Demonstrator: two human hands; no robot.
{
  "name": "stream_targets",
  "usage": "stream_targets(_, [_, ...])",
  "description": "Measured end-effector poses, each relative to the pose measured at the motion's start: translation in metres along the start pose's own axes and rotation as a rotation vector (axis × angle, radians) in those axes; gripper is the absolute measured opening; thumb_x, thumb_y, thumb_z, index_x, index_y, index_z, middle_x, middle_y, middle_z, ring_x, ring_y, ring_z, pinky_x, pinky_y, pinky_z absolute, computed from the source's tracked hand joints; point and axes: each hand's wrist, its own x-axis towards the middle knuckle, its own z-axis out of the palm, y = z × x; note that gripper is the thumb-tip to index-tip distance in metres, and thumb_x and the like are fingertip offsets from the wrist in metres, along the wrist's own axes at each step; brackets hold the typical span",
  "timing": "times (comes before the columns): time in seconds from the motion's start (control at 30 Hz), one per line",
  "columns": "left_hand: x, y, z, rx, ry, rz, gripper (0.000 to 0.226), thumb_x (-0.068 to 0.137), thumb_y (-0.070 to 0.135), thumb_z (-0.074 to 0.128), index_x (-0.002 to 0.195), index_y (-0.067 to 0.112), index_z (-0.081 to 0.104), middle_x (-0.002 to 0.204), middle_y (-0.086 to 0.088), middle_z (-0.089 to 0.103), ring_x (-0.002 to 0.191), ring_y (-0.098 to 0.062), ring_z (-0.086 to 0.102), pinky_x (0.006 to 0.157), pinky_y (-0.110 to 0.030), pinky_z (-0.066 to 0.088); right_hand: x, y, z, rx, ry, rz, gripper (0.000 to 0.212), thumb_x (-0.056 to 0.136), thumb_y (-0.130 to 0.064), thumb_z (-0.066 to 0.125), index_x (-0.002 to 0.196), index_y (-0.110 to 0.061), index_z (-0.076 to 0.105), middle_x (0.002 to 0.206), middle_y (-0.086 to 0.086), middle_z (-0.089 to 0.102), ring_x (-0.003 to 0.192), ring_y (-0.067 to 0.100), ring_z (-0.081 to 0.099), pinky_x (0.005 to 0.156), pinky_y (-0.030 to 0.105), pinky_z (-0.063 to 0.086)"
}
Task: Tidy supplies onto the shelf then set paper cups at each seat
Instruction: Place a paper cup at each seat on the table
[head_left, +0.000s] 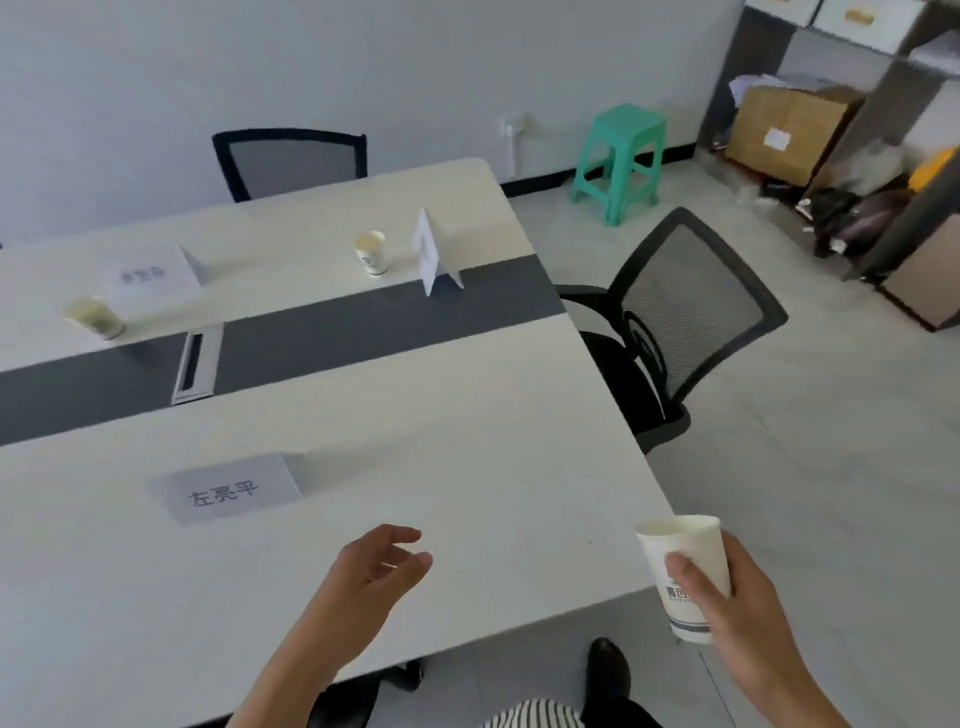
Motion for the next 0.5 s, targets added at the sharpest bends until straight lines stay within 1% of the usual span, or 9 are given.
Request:
stream_targets(0.07, [0.001, 0.009, 0.006, -0.041, 0.07, -0.021, 0.019, 0.087, 0.034, 0.065, 0.106, 0.034, 0.064, 0.093, 0.001, 0.07, 0.085, -0.01, 0.066, 0.081, -0.033, 0.052, 0.038, -0.012, 0.003, -0.05, -0.148, 0.007, 0.035, 0.075, -0.036, 0.068, 0.106, -0.021, 0.06, 0.09, 0.005, 0.068, 0.064, -0.001, 0.066, 0.046, 0.018, 0.05])
stream_targets(0.1, [0.0, 0.014, 0.01, -0.064, 0.104, -0.031, 0.019, 0.087, 0.035, 0.064, 0.106, 0.035, 0.063, 0.094, 0.002, 0.07, 0.085, -0.009, 0.066, 0.081, -0.031, 0.052, 0.057, -0.021, 0.007, -0.068, -0.216, 0.005, 0.035, 0.076, -0.035, 0.07, 0.106, -0.022, 0.06, 0.093, 0.007, 0.067, 0.064, -0.001, 0.066, 0.046, 0.017, 0.05])
stream_targets(0.13, [-0.001, 0.017, 0.012, -0.09, 0.141, -0.046, 0.019, 0.087, 0.036, 0.064, 0.107, 0.036, 0.063, 0.095, 0.003, 0.07, 0.086, -0.008, 0.066, 0.081, -0.03, 0.052, 0.076, -0.028, 0.013, -0.091, -0.289, -0.005, 0.038, 0.073, -0.039, 0.071, 0.105, -0.023, 0.06, 0.093, 0.007, 0.067, 0.065, -0.002, 0.065, 0.048, 0.015, 0.05])
stream_targets(0.23, [-0.012, 0.013, 0.019, -0.167, 0.247, -0.135, 0.02, 0.087, 0.035, 0.065, 0.107, 0.036, 0.062, 0.095, 0.004, 0.071, 0.09, -0.009, 0.066, 0.083, -0.029, 0.052, 0.12, -0.047, 0.04, -0.195, -0.47, -0.039, 0.057, 0.055, -0.06, 0.066, 0.103, -0.031, 0.059, 0.091, -0.001, 0.068, 0.071, 0.002, 0.066, 0.055, 0.018, 0.05])
stream_targets(0.3, [-0.025, 0.004, 0.021, -0.23, 0.311, -0.204, 0.019, 0.087, 0.034, 0.065, 0.106, 0.036, 0.063, 0.096, 0.004, 0.071, 0.091, -0.01, 0.066, 0.085, -0.03, 0.053, 0.141, -0.056, 0.063, -0.253, -0.553, -0.063, 0.059, 0.053, -0.064, 0.064, 0.103, -0.032, 0.059, 0.091, -0.003, 0.069, 0.076, 0.009, 0.067, 0.061, 0.019, 0.048])
stream_targets(0.37, [-0.037, -0.005, 0.023, -0.281, 0.367, -0.271, 0.019, 0.087, 0.033, 0.066, 0.106, 0.035, 0.063, 0.095, 0.001, 0.071, 0.088, -0.011, 0.067, 0.082, -0.027, 0.052, 0.158, -0.062, 0.088, -0.299, -0.607, -0.088, 0.058, 0.054, -0.065, 0.065, 0.102, -0.032, 0.059, 0.091, -0.003, 0.068, 0.081, 0.017, 0.067, 0.062, 0.021, 0.047])
stream_targets(0.43, [-0.042, -0.013, 0.02, -0.322, 0.427, -0.31, 0.021, 0.084, 0.036, 0.069, 0.104, 0.034, 0.063, 0.088, 0.0, 0.07, 0.078, -0.009, 0.065, 0.076, -0.026, 0.05, 0.172, -0.066, 0.117, -0.331, -0.656, -0.106, 0.058, 0.053, -0.064, 0.066, 0.101, -0.032, 0.06, 0.092, -0.004, 0.068, 0.082, 0.018, 0.067, 0.062, 0.023, 0.048])
stream_targets(0.47, [-0.042, -0.018, 0.016, -0.339, 0.451, -0.324, 0.023, 0.081, 0.038, 0.07, 0.103, 0.034, 0.064, 0.086, 0.001, 0.07, 0.076, -0.008, 0.065, 0.075, -0.028, 0.051, 0.178, -0.066, 0.132, -0.346, -0.672, -0.111, 0.059, 0.053, -0.064, 0.067, 0.102, -0.032, 0.06, 0.092, -0.005, 0.068, 0.083, 0.016, 0.066, 0.062, 0.023, 0.048])
stream_targets(0.5, [-0.04, -0.023, 0.012, -0.345, 0.466, -0.334, 0.024, 0.081, 0.039, 0.07, 0.103, 0.034, 0.065, 0.087, 0.001, 0.071, 0.078, -0.008, 0.067, 0.077, -0.03, 0.052, 0.183, -0.066, 0.147, -0.359, -0.683, -0.114, 0.062, 0.052, -0.063, 0.067, 0.104, -0.031, 0.06, 0.093, -0.005, 0.068, 0.082, 0.015, 0.066, 0.061, 0.024, 0.048])
